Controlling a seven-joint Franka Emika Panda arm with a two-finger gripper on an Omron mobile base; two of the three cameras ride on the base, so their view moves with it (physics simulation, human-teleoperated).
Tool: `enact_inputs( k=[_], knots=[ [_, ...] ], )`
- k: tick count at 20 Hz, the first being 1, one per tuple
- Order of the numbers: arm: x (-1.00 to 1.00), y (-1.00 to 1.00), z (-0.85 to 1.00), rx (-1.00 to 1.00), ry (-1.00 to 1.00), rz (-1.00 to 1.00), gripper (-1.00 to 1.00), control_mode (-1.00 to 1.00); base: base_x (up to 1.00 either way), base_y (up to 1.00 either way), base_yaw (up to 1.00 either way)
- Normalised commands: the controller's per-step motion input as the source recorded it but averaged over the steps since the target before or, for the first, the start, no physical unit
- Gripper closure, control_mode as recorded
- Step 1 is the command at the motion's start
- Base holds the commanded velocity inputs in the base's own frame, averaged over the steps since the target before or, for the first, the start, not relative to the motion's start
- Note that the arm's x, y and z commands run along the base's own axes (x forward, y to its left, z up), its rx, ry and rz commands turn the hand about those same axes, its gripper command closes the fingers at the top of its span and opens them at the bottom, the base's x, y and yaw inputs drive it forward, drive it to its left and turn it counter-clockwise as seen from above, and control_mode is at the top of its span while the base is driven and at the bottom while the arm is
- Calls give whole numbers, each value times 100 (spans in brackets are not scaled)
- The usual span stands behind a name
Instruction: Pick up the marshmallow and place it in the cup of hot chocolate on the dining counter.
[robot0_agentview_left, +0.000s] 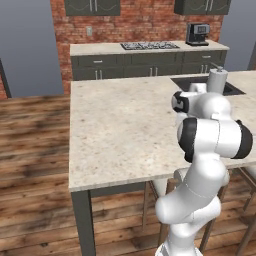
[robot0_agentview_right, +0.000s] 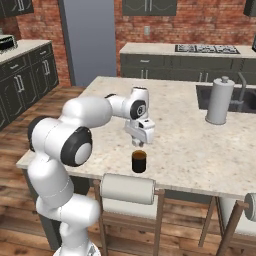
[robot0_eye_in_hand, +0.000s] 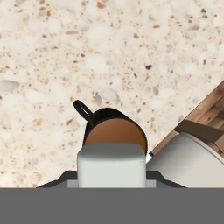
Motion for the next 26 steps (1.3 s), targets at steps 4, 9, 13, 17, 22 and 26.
enact_inputs(
  k=[4,9,13,17,22,26],
  knots=[
    [0,0,-23,0,0,0,100,-100,0,0,0],
    [-1,0,-12,0,0,0,100,-100,0,0,0],
    [-1,0,-17,0,0,0,100,-100,0,0,0],
    [0,0,-15,0,0,0,100,-100,0,0,0],
    [0,0,-12,0,0,0,100,-100,0,0,0],
    [-1,-7,0,0,0,0,100,-100,0,0,0]
  ],
)
